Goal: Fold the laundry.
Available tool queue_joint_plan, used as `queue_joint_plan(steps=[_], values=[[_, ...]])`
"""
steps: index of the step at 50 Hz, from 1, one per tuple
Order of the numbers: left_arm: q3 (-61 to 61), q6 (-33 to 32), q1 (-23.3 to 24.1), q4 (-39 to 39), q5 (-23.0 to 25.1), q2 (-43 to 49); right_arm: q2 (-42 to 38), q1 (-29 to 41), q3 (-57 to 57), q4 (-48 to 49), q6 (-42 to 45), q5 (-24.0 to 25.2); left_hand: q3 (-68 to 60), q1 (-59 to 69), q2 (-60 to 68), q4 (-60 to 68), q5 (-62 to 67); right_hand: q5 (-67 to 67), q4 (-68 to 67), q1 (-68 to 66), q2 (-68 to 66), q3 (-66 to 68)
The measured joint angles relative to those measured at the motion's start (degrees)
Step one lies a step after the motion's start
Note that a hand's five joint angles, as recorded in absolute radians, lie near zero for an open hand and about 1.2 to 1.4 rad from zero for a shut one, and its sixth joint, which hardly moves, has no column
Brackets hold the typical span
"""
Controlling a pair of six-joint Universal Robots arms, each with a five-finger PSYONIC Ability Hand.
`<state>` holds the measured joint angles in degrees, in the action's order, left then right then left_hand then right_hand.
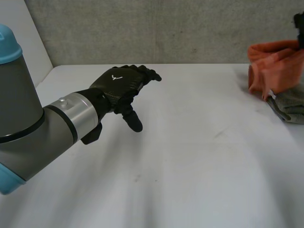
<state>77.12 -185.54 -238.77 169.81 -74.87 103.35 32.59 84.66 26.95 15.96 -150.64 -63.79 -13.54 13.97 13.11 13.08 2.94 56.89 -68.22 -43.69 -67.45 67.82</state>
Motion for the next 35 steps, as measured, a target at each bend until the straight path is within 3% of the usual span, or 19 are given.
queue_joint_plan(steps=[1, 7, 13, 19, 21, 22, 23, 24, 27, 35], values=[[0.1, 0.7, 0.1, 0.1, 0.0, 0.0, -2.6, -2.3, -6.7, -2.1, -2.7, 1.3, 0.0, 0.0, 0.0, 0.0, 0.0, 0.1, 0.0, 0.0, 0.0, 0.0], [0.3, 2.9, 0.8, 1.1, 0.3, 0.0, -5.8, -6.3, -12.4, -5.1, -5.8, 6.9, 0.0, 0.0, 0.0, 0.0, 0.0, 0.1, 0.0, 0.0, 0.0, 0.0], [0.5, 3.5, 1.3, 2.6, 0.2, 0.4, -6.3, -9.2, -7.0, -5.6, -5.7, 12.3, 0.0, 0.0, 0.0, 0.0, 0.0, 0.1, 0.0, 0.0, 0.0, 0.0], [0.8, 3.4, 1.4, 3.2, 0.2, 0.6, -4.2, -12.5, 2.9, -5.3, -4.2, 13.7, 0.0, 0.0, 0.0, 0.0, 0.0, 0.2, 0.0, 0.0, 0.0, 0.0], [0.9, 3.4, 1.4, 3.2, 0.2, 0.7, -2.9, -13.2, 5.7, -5.4, -3.9, 13.5, 0.0, 0.0, 0.0, 0.0, 0.0, -2.5, 2.8, 1.3, 2.7, -2.8], [0.9, 3.4, 1.4, 3.2, 0.2, 0.8, -1.9, -13.5, 7.2, -5.5, -3.9, 13.3, 0.0, 0.0, 0.0, 0.0, 0.0, -16.6, 17.5, 9.6, 17.8, -17.5], [0.9, 3.4, 1.4, 3.2, 0.2, 0.8, -1.6, -13.6, 7.6, -5.6, -4.0, 13.2, 0.0, 0.0, 0.0, 0.0, 0.0, -16.6, 17.5, 9.6, 17.8, -17.5], [0.9, 3.4, 1.4, 3.2, 0.2, 0.9, 0.1, -13.8, 9.6, -5.9, -4.3, 12.7, 0.0, 0.0, 0.0, 0.0, 0.0, -31.3, 32.1, 17.9, 33.7, -32.1], [1.0, 3.4, 1.4, 3.2, 0.2, 1.1, 4.4, -13.8, 13.1, -6.7, -5.9, 10.4, 0.0, 0.0, 0.0, 0.0, 0.0, -51.2, 52.8, 30.6, 52.5, -52.8], [1.2, 3.4, 1.4, 3.2, 0.1, 1.5, 13.7, -9.4, 21.1, -7.3, -10.7, 0.0, 0.0, 0.0, 0.0, 0.0, 0.0, -53.3, 54.8, 32.2, 54.8, -55.7]])
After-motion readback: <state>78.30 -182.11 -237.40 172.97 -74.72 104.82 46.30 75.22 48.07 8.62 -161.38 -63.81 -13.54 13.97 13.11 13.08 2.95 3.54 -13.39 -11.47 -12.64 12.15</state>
